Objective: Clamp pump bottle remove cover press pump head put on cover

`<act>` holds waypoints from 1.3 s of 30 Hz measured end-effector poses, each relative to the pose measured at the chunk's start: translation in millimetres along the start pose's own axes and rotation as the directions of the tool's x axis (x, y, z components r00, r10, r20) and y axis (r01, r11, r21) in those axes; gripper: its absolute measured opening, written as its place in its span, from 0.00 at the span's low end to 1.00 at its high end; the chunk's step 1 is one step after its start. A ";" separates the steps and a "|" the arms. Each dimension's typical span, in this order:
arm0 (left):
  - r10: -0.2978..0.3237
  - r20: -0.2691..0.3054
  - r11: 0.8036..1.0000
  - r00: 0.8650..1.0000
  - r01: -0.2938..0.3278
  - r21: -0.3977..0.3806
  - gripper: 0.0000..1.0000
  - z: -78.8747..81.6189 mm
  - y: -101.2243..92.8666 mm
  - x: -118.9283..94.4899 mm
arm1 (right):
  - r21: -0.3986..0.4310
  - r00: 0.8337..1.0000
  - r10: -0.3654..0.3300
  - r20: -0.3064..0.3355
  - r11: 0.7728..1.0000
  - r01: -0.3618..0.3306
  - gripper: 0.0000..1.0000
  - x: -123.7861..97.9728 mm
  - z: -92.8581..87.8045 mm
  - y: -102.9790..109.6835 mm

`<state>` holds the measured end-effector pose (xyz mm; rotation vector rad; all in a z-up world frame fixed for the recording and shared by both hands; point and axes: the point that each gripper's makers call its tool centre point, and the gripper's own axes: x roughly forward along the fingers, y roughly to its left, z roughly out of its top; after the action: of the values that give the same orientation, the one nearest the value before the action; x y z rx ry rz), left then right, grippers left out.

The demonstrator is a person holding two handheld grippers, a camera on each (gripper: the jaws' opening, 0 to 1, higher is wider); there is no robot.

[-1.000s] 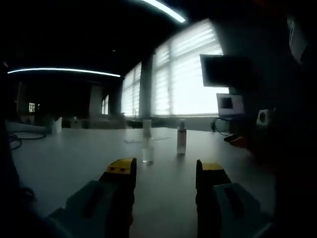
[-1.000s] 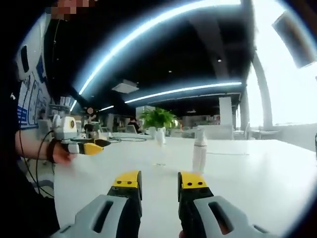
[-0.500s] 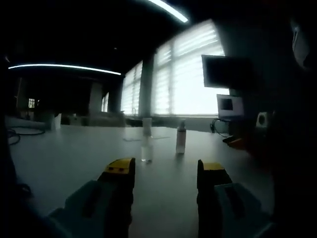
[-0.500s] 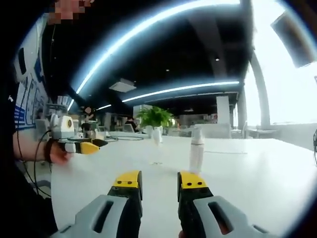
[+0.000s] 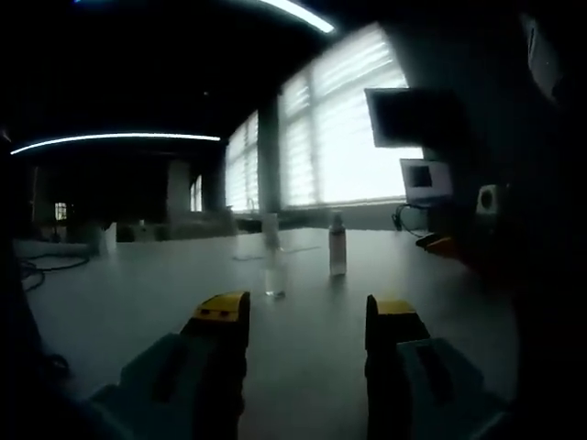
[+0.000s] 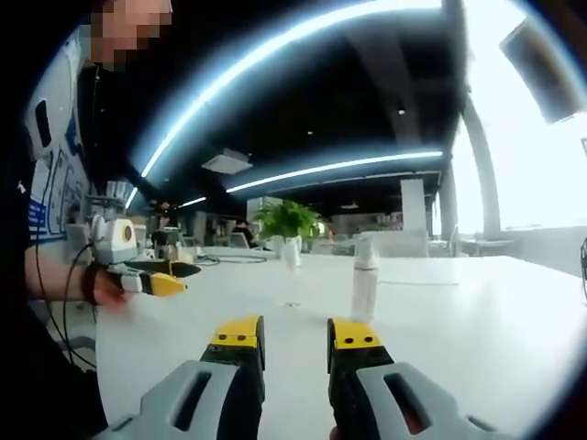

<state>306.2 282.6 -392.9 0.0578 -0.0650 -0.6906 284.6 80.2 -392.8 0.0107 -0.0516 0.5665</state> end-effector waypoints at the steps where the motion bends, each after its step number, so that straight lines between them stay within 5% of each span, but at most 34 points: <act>1: -0.003 -0.003 1.000 1.000 0.003 0.004 0.41 -0.9 -0.3 0.1 | -0.002 1.000 -0.003 -0.005 1.000 0.003 0.22 0.3 -0.8 -0.4; 15: -0.001 0.020 0.999 1.000 0.002 -0.053 0.41 3.3 0.1 0.1 | -0.007 1.000 -0.007 -0.025 1.000 0.007 0.21 2.4 -3.9 0.1; 25: 0.008 -0.039 0.999 0.999 -0.010 -0.035 0.41 -1.9 -5.9 7.1 | 0.014 1.000 -0.011 -0.004 1.000 0.011 0.21 1.0 0.4 -1.5; 27: 0.013 -0.011 0.993 1.000 -0.014 -0.118 0.41 4.5 -8.7 11.4 | 0.002 1.000 0.000 -0.009 1.000 0.000 0.21 1.4 -0.7 1.3; 36: -0.010 -0.011 0.996 1.000 0.009 -0.088 0.41 9.5 -32.3 41.8 | 0.020 1.000 -0.015 0.011 1.000 0.015 0.21 -1.0 2.0 -4.6; 39: 0.000 -0.018 0.989 1.000 -0.003 -0.149 0.40 9.3 -30.4 56.3 | 0.023 1.000 -0.019 0.018 1.000 0.019 0.21 -1.5 2.7 -5.6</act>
<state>329.5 223.0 -383.7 -0.0795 0.0041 -0.6916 286.1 74.6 -390.1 0.0382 -0.0630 0.5480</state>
